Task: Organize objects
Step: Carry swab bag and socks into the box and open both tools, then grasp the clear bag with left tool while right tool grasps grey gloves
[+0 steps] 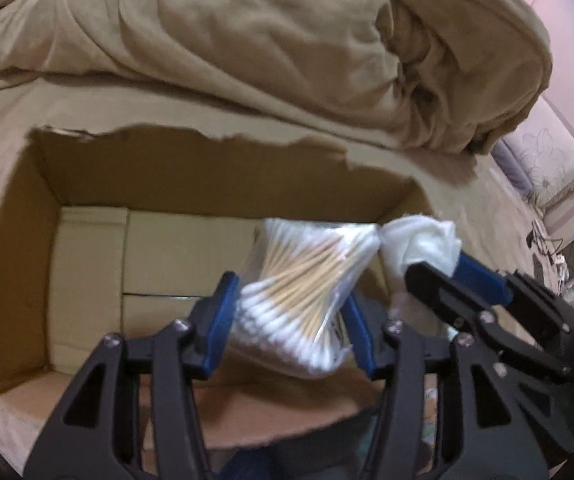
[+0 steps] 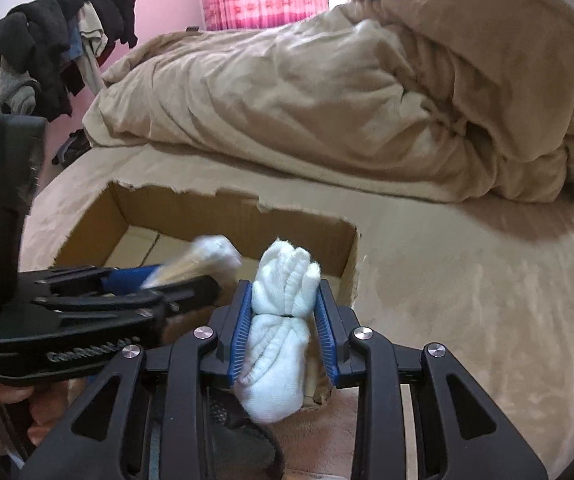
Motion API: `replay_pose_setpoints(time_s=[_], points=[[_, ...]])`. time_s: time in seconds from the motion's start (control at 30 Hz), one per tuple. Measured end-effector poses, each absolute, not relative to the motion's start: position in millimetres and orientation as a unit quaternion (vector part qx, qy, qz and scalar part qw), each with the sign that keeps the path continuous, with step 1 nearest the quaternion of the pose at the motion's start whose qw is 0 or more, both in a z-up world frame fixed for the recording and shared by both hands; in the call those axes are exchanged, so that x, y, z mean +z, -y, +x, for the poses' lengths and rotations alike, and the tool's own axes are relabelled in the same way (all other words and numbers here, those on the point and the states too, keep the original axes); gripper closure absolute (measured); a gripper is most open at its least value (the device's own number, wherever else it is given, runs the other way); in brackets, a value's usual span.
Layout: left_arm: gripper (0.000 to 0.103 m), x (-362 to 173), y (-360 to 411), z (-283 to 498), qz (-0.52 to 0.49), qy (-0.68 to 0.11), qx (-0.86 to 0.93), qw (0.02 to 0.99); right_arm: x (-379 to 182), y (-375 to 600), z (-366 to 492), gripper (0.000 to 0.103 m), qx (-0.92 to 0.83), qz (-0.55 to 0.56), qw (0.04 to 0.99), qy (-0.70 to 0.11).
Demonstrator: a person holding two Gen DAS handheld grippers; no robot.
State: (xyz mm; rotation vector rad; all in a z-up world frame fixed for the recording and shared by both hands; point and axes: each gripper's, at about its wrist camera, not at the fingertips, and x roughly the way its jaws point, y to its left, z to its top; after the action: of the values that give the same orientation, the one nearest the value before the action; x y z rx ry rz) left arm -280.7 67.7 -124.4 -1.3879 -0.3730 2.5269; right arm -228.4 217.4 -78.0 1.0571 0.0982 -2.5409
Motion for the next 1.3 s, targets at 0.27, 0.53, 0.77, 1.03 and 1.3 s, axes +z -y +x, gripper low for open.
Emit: replay_pose_setpoints(time_s=[0.27,0.53,0.77,1.03,1.3], points=[[0.031,-101,-56,-271,-0.467,0.134,0.869,0.098,-69,-225,-221,0.041,-0.913,0.359,0.191,-0.029],[0.026,-31,-35,-209,-0.405,0.115,0.901,0.099,-37,-232,-178,0.041,-0.922,0.342,0.178,-0.029],[0.026,22,-24,-142,-0.365,0.096,0.919,0.117,1,-238,-129,0.04,-0.929,0.328,0.166,-0.028],[0.026,25,-9,-76,-0.362,0.092,0.922,0.1,30,-246,-76,0.035,-0.935,0.314,0.161,-0.024],[0.026,-19,-10,-45,-0.383,0.065,0.916,0.099,26,-245,-43,0.028,-0.931,0.325,0.162,-0.019]])
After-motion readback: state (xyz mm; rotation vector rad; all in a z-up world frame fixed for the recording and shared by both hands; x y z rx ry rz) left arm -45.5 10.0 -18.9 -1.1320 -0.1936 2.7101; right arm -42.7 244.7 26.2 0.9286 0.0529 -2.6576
